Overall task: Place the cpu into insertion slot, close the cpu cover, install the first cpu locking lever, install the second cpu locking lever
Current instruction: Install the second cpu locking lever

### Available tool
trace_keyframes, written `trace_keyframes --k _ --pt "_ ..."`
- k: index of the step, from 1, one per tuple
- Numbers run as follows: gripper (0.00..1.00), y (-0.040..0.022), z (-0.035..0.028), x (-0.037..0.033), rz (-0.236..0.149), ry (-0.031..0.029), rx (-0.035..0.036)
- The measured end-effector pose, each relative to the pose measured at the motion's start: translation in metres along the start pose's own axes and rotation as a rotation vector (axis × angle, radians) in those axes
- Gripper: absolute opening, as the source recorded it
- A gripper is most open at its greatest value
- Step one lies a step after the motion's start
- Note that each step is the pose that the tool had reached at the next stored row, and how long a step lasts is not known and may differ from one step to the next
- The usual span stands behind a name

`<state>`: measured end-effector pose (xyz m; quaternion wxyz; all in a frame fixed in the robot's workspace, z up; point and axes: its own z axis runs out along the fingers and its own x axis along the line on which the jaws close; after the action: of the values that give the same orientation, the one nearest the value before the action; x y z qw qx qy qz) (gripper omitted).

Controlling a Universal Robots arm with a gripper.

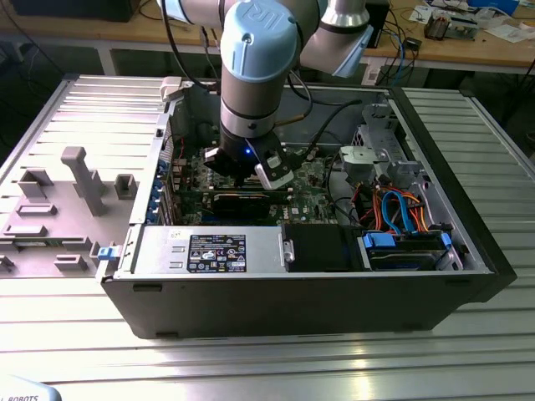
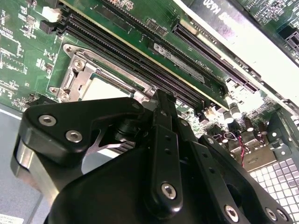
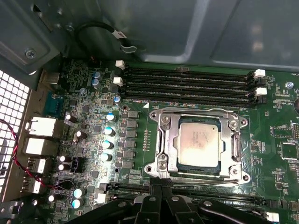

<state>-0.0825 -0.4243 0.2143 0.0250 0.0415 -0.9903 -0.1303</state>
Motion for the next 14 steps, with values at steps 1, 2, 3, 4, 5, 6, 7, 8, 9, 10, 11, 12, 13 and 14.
trace_keyframes --k 1,2,3,4,5,6,7,8,9,10,11,12,13,14 --pt "0.11 0.0 0.0 0.0003 0.0 0.0001 -0.0002" --pt "0.11 0.0 0.0003 0.001 0.0 -0.0002 -0.0008" --pt "0.11 -0.0001 0.0008 0.0017 0.0 -0.0001 -0.0006" --pt "0.11 -0.0003 0.0015 0.002 0.0 0.0001 -0.0006" --pt "0.11 -0.0007 0.0033 0.0025 0.0 -0.0002 -0.0037" --pt "0.11 -0.001 0.0052 0.0033 0.0 -0.0005 -0.0067" --pt "0.11 -0.0013 0.0064 0.0037 0.0 -0.0007 -0.0078" --pt "0.11 -0.0016 0.008 0.0058 -0.001 -0.0006 -0.0092" --pt "0.11 -0.0017 0.0089 0.0077 -0.001 -0.0008 -0.0109" --pt "0.11 -0.0017 0.0094 0.0087 -0.001 -0.001 -0.0127" --pt "0.11 -0.0018 0.01 0.0089 -0.001 -0.001 -0.0155" --pt "0.11 -0.002 0.0106 0.0089 -0.001 -0.0013 -0.0189" --pt "0.11 -0.0022 0.0115 0.0089 -0.001 -0.0017 -0.0233" --pt "0.11 -0.0023 0.012 0.0089 -0.002 -0.0019 -0.0265"
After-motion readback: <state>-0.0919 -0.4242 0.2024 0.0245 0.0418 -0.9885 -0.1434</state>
